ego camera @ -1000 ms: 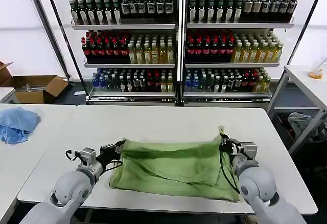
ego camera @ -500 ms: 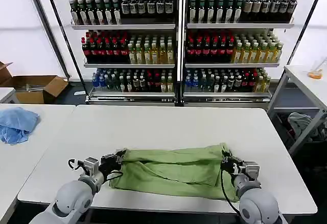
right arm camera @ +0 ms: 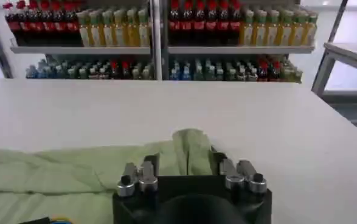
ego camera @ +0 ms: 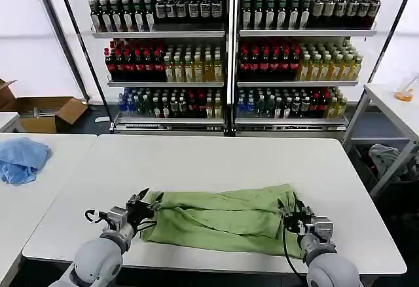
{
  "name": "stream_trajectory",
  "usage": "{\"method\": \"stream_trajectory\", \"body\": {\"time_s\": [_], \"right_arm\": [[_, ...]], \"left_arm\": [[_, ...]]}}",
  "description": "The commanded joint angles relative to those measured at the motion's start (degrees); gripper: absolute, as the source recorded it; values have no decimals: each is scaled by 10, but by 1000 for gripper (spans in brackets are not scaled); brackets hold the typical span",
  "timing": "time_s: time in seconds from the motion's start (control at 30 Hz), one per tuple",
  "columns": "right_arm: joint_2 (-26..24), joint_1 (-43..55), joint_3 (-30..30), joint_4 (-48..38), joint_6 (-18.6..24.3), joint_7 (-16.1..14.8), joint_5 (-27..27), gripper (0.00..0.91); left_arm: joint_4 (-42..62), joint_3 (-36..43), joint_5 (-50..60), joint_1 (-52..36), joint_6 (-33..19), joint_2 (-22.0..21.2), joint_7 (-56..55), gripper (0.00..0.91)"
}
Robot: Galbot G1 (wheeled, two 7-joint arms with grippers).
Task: Fold and organize the clothes.
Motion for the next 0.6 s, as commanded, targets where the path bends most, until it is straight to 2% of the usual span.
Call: {"method": "stream_trajectory", "body": {"time_s": [0.03, 0.2, 0.23, 0.27, 0.3, 0.33, 0.37, 0.4, 0.6], "right_arm": [[5, -36, 14, 19, 1, -3, -20, 907], [4, -35, 13, 19, 1, -1, -19, 907], [3, -35, 12, 19, 1, -1, -19, 907], [3, -34, 12, 19, 1, -1, -19, 907], [2, -33, 12, 18, 1, -1, -19, 907], [2, -33, 12, 18, 1, -1, -18, 907], [2, -32, 12, 18, 1, -1, -18, 907], [2, -31, 12, 17, 1, -1, -18, 907], [4, -23, 8, 9, 1, 0, -18, 907]], "left_arm": [[1, 11, 76, 47, -6, -86, -90, 907], [25, 17, 82, 45, -8, -110, -97, 907], [29, 17, 83, 45, -9, -113, -98, 776], [34, 17, 83, 43, -10, -115, -99, 605], [36, 16, 82, 42, -11, -116, -100, 272], [38, 15, 80, 42, -13, -117, -100, 131], [38, 15, 79, 43, -14, -117, -99, 50], [37, 15, 76, 44, -14, -117, -99, 20], [23, 12, 56, 64, -18, -116, -85, 20]]}}
